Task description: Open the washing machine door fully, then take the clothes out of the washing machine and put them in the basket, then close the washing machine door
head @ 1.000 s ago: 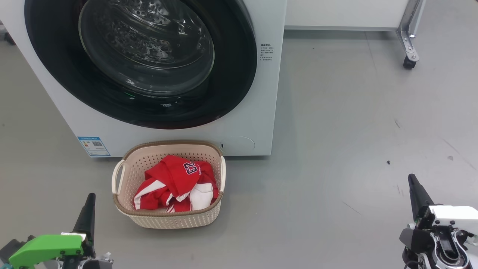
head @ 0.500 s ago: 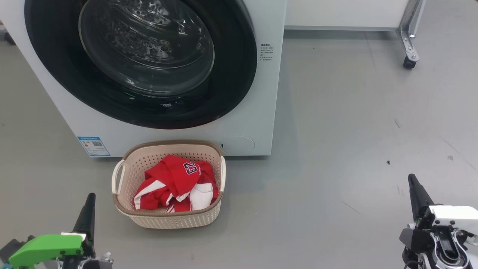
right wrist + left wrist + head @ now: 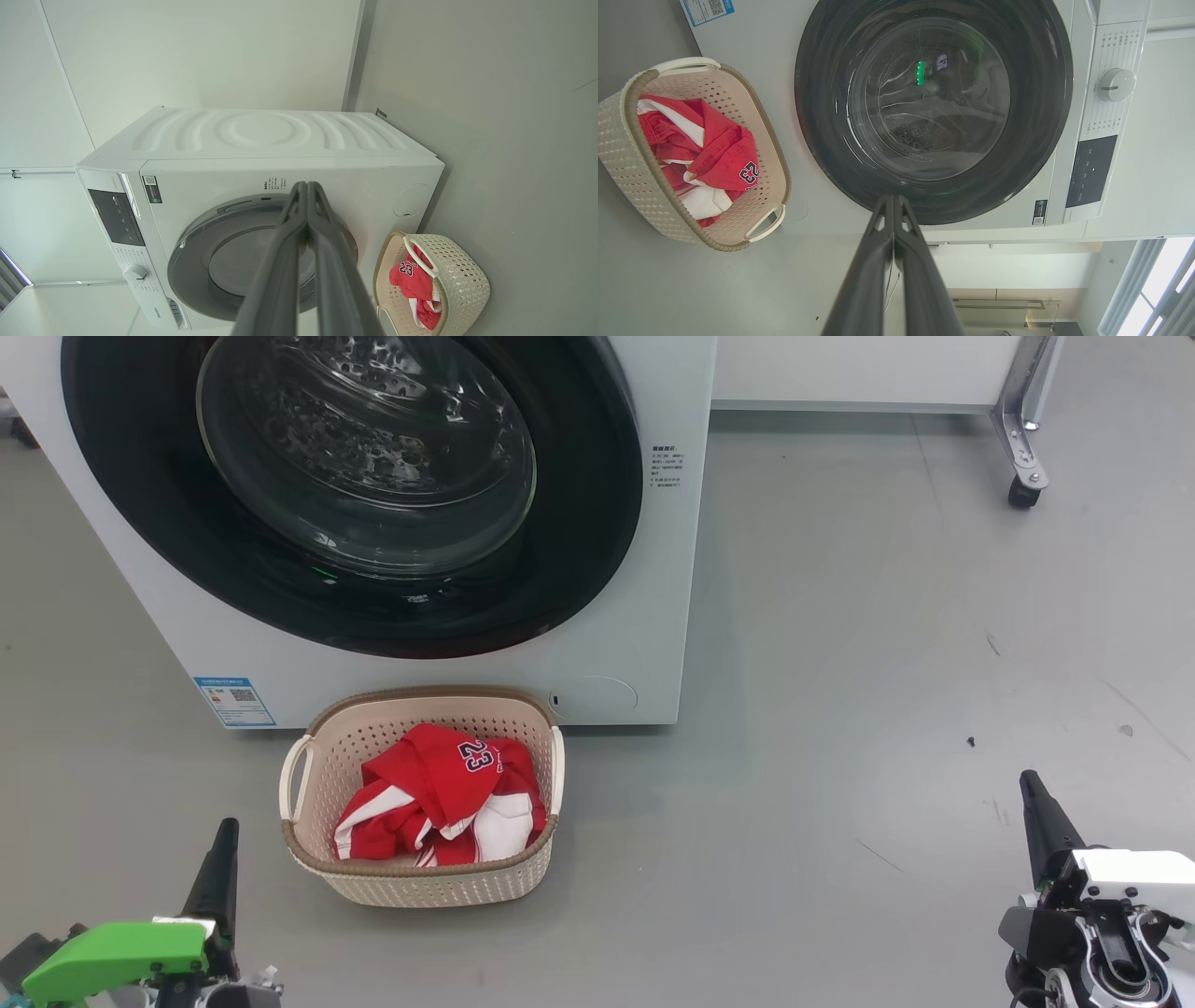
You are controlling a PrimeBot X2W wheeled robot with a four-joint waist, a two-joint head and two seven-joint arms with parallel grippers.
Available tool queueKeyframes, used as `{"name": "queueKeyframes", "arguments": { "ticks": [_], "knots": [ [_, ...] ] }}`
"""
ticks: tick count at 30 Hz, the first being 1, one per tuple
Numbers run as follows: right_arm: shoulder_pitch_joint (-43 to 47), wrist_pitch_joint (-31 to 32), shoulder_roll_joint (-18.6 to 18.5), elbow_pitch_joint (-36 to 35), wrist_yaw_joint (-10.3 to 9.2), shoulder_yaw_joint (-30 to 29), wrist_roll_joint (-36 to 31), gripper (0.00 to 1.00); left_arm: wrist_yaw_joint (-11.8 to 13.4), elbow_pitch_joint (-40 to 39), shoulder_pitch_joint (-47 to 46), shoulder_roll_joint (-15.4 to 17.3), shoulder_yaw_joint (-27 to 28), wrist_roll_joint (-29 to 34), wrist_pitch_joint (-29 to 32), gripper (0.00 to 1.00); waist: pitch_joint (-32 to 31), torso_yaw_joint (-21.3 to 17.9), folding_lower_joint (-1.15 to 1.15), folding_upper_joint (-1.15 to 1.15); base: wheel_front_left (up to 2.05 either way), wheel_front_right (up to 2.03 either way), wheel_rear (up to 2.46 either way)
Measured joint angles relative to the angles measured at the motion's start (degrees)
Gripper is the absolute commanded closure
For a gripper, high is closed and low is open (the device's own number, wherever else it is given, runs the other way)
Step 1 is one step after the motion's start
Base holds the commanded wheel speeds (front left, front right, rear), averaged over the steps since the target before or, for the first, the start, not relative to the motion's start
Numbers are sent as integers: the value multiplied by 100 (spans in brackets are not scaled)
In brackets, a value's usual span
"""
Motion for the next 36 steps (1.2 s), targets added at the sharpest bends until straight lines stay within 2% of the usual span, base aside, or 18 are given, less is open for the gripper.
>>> {"name": "queueKeyframes", "arguments": {
  "ticks": [36],
  "knots": [
    [0, 0, 1, -1, 0, 1, 1, 100, 0, -1, 0, 0, -1, 0, -1, 100, 0, 0, 0, 0, 0, 0, 0]
  ]
}}
